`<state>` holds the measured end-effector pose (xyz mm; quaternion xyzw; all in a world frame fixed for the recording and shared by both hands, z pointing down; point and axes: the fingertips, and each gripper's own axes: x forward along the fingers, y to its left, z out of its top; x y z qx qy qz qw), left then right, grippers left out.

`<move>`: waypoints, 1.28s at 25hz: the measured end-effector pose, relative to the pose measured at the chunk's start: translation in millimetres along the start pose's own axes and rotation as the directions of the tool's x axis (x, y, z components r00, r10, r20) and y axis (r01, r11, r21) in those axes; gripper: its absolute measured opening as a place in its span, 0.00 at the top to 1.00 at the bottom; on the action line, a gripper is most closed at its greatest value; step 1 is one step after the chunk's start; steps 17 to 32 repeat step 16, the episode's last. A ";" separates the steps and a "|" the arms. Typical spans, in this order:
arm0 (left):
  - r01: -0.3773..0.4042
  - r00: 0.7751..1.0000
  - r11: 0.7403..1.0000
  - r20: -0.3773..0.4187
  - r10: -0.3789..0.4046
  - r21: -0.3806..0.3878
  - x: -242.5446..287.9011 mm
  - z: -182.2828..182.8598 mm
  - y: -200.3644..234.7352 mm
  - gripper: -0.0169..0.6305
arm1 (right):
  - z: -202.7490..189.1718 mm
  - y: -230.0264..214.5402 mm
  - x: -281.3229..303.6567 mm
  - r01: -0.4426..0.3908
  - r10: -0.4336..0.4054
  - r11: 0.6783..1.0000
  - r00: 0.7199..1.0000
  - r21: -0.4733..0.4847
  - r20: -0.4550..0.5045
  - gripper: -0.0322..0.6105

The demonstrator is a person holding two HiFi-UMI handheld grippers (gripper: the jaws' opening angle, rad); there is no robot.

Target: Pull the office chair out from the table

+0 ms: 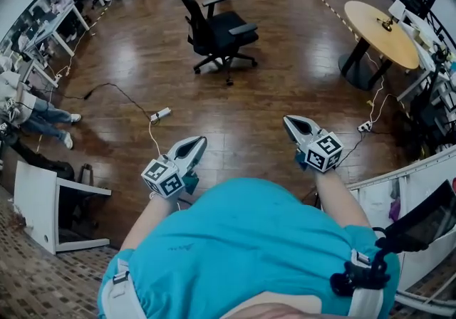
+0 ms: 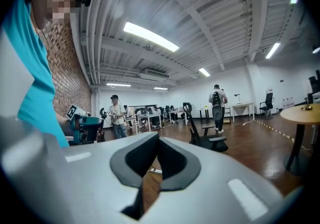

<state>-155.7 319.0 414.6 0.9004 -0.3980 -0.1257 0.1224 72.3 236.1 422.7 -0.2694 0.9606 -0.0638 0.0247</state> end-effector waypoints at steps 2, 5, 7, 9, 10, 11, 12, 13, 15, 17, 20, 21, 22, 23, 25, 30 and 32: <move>0.006 1.000 1.000 0.004 -0.006 0.000 -0.4 7.3 -0.3 0.81 | 2.0 0.7 2.0 0.007 -0.007 1.000 1.000 -0.001 -0.005 0.95; 0.020 1.000 1.000 0.001 -0.020 0.016 5.3 11.2 2.0 0.81 | 4.3 -5.6 5.7 0.012 -0.012 1.000 1.000 -0.003 -0.012 0.95; 0.018 1.000 1.000 -0.001 -0.018 0.018 5.8 12.0 6.6 0.81 | 4.8 -6.4 10.4 0.008 -0.008 1.000 1.000 -0.016 -0.021 0.95; 0.011 1.000 1.000 -0.001 -0.011 0.008 4.5 12.4 12.7 0.81 | 4.2 -6.4 16.5 0.005 -0.005 1.000 1.000 -0.027 -0.028 0.95; 0.006 1.000 1.000 -0.001 -0.006 0.001 3.0 11.7 15.5 0.81 | 3.2 -5.8 19.5 0.003 -0.004 1.000 1.000 -0.031 -0.029 0.95; 0.005 1.000 1.000 0.000 -0.005 0.000 1.3 10.5 17.8 0.81 | 1.8 -4.7 21.9 0.001 -0.002 0.999 1.000 -0.033 -0.030 0.95; 0.009 1.000 1.000 0.003 -0.009 0.004 -0.7 9.2 19.3 0.81 | -0.1 -3.1 23.6 -0.001 0.000 0.999 1.000 -0.037 -0.031 0.95; 0.012 1.000 1.000 0.006 -0.012 0.008 -3.1 7.6 20.3 0.81 | -2.2 -1.3 24.8 -0.004 0.002 0.999 0.999 -0.040 -0.032 0.95; 0.012 1.000 1.000 0.011 -0.012 0.008 -8.4 3.5 21.5 0.81 | -7.1 2.9 25.8 -0.008 0.006 0.999 0.999 -0.046 -0.035 0.95; 0.012 1.000 1.000 0.013 -0.012 0.008 -11.2 1.2 21.9 0.81 | -9.7 5.0 26.1 -0.009 0.008 0.999 0.999 -0.049 -0.036 0.95; 0.012 1.000 1.000 0.013 -0.012 0.008 -11.2 1.2 21.9 0.81 | -9.7 5.0 26.1 -0.009 0.008 0.999 0.999 -0.049 -0.036 0.95; 0.012 1.000 1.000 0.013 -0.012 0.008 -11.2 1.2 21.9 0.81 | -9.7 5.0 26.1 -0.009 0.008 0.999 0.999 -0.049 -0.036 0.95; 0.012 1.000 1.000 0.013 -0.012 0.008 -11.2 1.2 21.9 0.81 | -9.7 5.0 26.1 -0.009 0.008 0.999 0.999 -0.049 -0.036 0.95; 0.012 1.000 1.000 0.013 -0.012 0.008 -11.2 1.2 21.9 0.81 | -9.7 5.0 26.1 -0.009 0.008 0.999 0.999 -0.049 -0.036 0.95; 0.012 1.000 1.000 0.013 -0.012 0.008 -11.2 1.2 21.9 0.81 | -9.7 5.0 26.1 -0.009 0.008 0.999 0.999 -0.049 -0.036 0.95; 0.012 1.000 1.000 0.013 -0.012 0.008 -11.2 1.2 21.9 0.81 | -9.7 5.0 26.1 -0.009 0.008 0.999 0.999 -0.049 -0.036 0.95; 0.012 1.000 1.000 0.013 -0.012 0.008 -11.2 1.2 21.9 0.81 | -9.7 5.0 26.1 -0.009 0.008 0.999 0.999 -0.049 -0.036 0.95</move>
